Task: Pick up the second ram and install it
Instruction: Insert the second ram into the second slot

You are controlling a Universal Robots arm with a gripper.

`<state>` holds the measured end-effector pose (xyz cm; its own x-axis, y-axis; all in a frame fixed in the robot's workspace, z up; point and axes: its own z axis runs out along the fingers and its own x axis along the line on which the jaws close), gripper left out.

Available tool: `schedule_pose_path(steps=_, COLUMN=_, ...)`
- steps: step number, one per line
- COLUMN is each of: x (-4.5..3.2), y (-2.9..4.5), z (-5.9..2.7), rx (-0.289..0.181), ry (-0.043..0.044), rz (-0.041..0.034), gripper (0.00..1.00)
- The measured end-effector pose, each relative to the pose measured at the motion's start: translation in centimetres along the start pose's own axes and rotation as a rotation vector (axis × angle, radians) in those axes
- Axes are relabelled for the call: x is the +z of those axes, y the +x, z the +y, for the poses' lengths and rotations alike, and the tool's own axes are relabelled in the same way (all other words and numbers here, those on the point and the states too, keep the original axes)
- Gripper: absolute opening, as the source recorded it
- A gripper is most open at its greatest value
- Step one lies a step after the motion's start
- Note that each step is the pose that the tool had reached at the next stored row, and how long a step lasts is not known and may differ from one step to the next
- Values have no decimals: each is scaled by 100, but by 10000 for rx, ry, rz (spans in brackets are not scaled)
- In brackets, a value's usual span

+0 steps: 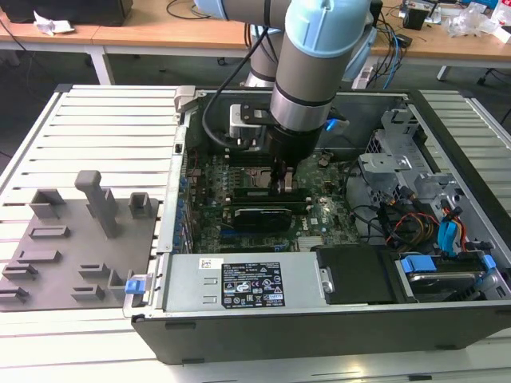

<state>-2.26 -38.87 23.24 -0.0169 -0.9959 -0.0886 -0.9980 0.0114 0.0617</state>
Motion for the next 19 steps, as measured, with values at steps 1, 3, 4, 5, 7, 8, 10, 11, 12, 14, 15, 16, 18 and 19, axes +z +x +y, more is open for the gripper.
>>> schedule_pose_path(steps=1, x=12, y=1, z=2, rx=3, ry=0, rz=1, gripper=14)
schedule_pose_path(steps=3, x=23, y=3, z=2, rx=3, ry=0, rz=1, gripper=14)
schedule_pose_path(steps=4, x=49, y=5, z=5, rx=4, ry=0, rz=1, gripper=14)
schedule_pose_path(steps=5, x=76, y=7, z=6, rx=4, ry=0, rz=2, gripper=14)
schedule_pose_path(steps=7, x=77, y=7, z=6, rx=3, ry=1, rz=1, gripper=14)
schedule_pose_path(steps=8, x=77, y=7, z=6, rx=4, ry=1, rz=0, gripper=14)
schedule_pose_path(steps=10, x=78, y=7, z=6, rx=3, ry=1, rz=0, gripper=14)
schedule_pose_path(steps=11, x=78, y=7, z=7, rx=3, ry=1, rz=0, gripper=14)
schedule_pose_path(steps=12, x=77, y=7, z=7, rx=4, ry=1, rz=1, gripper=14)
schedule_pose_path(steps=14, x=80, y=7, z=26, rx=1, ry=6, rz=-1, gripper=14)
schedule_pose_path(steps=15, x=80, y=8, z=28, rx=1, ry=1, rz=0, gripper=14)
schedule_pose_path(steps=16, x=83, y=9, z=29, rx=4, ry=0, rz=2, gripper=14)
schedule_pose_path(steps=18, x=99, y=9, z=28, rx=4, ry=-2, rz=3, gripper=14)
schedule_pose_path(steps=19, x=109, y=6, z=23, rx=6, ry=-3, rz=2, gripper=14)
